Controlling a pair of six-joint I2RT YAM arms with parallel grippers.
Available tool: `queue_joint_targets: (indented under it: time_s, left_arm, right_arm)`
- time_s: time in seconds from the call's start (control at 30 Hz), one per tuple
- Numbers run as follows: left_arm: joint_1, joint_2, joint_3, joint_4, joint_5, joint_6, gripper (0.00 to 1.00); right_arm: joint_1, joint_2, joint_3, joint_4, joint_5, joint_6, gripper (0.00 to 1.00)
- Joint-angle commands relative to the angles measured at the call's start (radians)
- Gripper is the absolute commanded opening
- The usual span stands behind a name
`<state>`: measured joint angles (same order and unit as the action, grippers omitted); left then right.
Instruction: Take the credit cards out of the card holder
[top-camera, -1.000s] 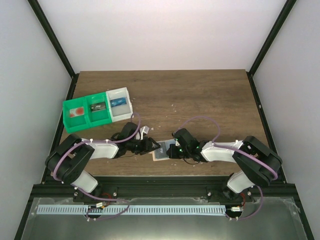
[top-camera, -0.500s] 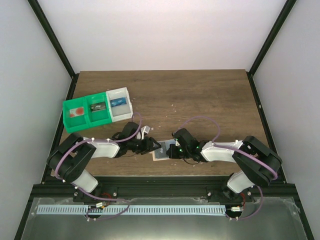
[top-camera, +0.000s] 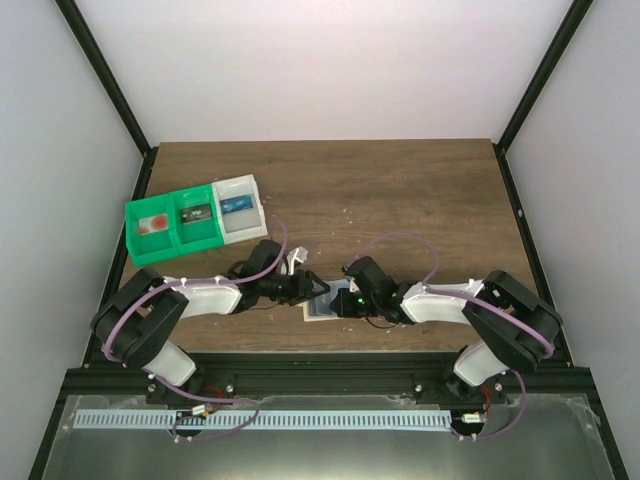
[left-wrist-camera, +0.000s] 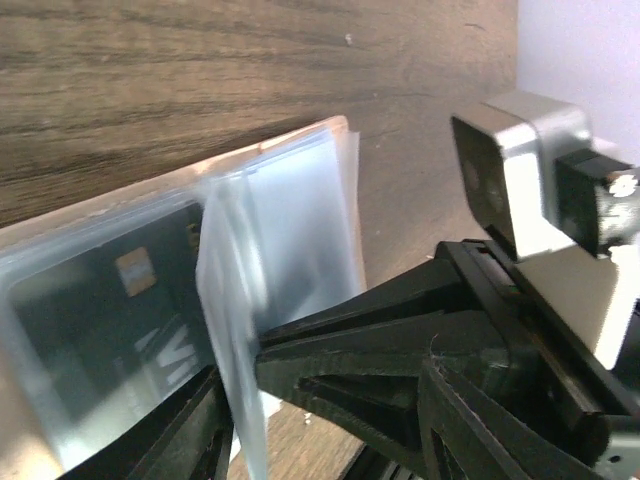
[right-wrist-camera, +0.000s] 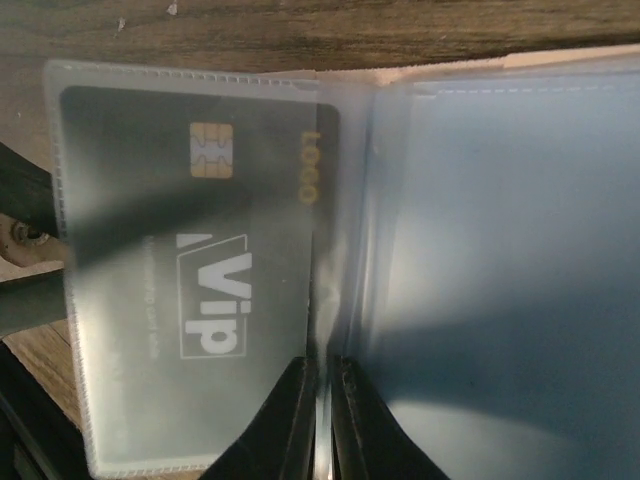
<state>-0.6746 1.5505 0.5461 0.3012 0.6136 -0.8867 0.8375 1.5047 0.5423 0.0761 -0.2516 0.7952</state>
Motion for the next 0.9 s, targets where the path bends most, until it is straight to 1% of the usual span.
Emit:
queue_joint_targets:
  time_s: [0.0,0.17,0.3,0.37,0.57,0.73,0.87]
  left_arm:
    - [-0.012,-0.034,0.033,0.005,0.013,-0.006,0.53]
    - [-0.024,-0.013,0.034,0.046,0.038,-0.035,0.53]
    - [-0.032,-0.001,0.036,0.065,0.043,-0.046,0.53]
    - [-0.032,0.002,0.039,0.071,0.044,-0.048,0.53]
    - [-0.037,0.037,0.062,0.079,0.057,-0.052,0.53]
    - [-0.042,0.075,0.069,0.133,0.078,-0.078,0.53]
    - [-0.053,0.095,0.096,0.13,0.082,-0.08,0.53]
  right_arm:
    - [0.006,-0.005,-0.012,0.002,-0.008,-0.018,0.09]
    - [0.006,-0.011,-0.016,0.001,0.022,-0.01,0.11]
    - [0.006,-0.051,-0.028,-0.011,0.05,-0.003,0.15]
    - [0.006,-0.075,-0.03,-0.028,0.074,0.002,0.15]
    - [0.006,-0.181,-0.06,-0.05,0.146,0.018,0.16]
    - [0.006,-0.275,-0.092,-0.092,0.219,0.042,0.17]
    - [0.006,-0.385,-0.126,-0.148,0.287,0.061,0.17]
